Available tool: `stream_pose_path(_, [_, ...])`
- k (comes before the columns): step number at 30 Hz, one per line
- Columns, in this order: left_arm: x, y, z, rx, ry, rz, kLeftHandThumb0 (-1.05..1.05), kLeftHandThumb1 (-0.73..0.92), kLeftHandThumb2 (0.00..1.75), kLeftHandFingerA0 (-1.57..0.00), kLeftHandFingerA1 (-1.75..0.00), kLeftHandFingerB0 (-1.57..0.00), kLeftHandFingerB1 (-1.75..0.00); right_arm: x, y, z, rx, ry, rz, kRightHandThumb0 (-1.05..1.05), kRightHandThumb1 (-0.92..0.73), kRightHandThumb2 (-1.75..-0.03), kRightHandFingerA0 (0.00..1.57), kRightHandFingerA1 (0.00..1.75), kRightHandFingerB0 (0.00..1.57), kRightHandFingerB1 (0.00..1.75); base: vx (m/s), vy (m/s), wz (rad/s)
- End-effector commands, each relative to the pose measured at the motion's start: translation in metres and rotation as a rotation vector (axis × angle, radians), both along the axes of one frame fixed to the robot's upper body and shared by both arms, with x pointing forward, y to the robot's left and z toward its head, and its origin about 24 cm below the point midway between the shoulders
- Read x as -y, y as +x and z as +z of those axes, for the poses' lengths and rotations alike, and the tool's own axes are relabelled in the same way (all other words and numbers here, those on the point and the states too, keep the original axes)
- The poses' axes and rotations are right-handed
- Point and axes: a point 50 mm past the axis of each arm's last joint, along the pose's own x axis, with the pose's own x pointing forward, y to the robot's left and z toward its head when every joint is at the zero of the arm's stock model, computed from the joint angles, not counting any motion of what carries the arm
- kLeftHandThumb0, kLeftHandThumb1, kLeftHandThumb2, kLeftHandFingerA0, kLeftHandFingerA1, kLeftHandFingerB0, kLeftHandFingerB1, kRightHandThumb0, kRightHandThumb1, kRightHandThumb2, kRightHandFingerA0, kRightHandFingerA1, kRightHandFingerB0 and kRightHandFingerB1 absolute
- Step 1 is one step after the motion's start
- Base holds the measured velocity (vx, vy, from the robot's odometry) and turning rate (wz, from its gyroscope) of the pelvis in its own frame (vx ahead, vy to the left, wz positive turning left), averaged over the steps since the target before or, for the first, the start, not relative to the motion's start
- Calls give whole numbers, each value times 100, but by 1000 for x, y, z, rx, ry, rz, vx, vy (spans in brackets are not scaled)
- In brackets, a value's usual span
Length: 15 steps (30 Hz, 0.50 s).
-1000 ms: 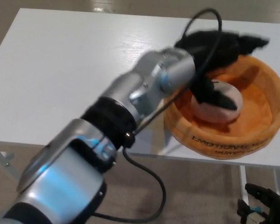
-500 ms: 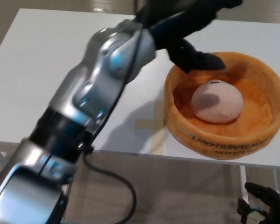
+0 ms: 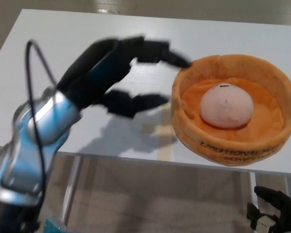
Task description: Use the left hand to pick up the pink round toy on the left and place it inside the orange plate on the desk.
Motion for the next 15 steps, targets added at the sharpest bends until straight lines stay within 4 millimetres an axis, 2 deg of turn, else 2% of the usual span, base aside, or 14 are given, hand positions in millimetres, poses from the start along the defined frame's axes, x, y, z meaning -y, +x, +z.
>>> stream_pose_path(1, [-86,-107,-99,-776,-335,-492,-31,61,58,-66,-46,-82,-45,11,-11,-5,-18,0,-41,-25,-57,-64,55,92,52,62,0,0,0])
stream_pose_path(2, [-88,-111,-106,-814,-318,-466,-31,61,58,-66,-46,-82,-45,12,-11,-4,-21,-15,-33,-25,-57,-64,55,92,52,62,0,0,0])
stream_pose_path(3, [-91,-115,-119,-855,-313,-428,-20,64,58,-67,-47,-76,-45,12,-10,-4,-21,-16,-34,-24,-58,-63,55,89,53,59,0,0,0])
stream_pose_path(5, [-93,-120,-130,-889,-316,-395,-20,64,58,-67,-47,-76,-45,13,-10,-4,-20,-10,-40,-24,-58,-63,55,89,53,59,0,0,0])
stream_pose_path(6, [-94,-124,-142,-928,-320,-335,-4,69,60,-62,-45,-69,-46,13,-9,-3,-20,-12,-35,-23,-58,-64,52,89,52,62,0,0,0])
stream_pose_path(8, [-96,-132,-162,-988,-308,-235,-8,67,60,-62,-43,-69,-44,13,-9,-3,-21,-9,-30,-23,-59,-64,52,90,52,61,0,0,0])
stream_pose_path(10, [-98,-134,-168,-1001,-292,-205,-8,67,60,-62,-43,-69,-44,13,-11,-4,-22,5,-36,-23,-59,-64,52,90,52,61,0,0,0])
stream_pose_path(13, [-100,-144,-208,-1032,-295,37,-5,71,61,-56,-41,-59,-41,13,-12,-5,-27,-7,-39,-23,-60,-61,56,87,52,57,0,0,0])
stream_pose_path(15, [-101,-144,-224,-1007,-260,167,-8,70,61,-59,-41,-59,-40,12,-12,-5,-32,-24,-27,-25,-59,-61,56,90,52,57,0,0,0])
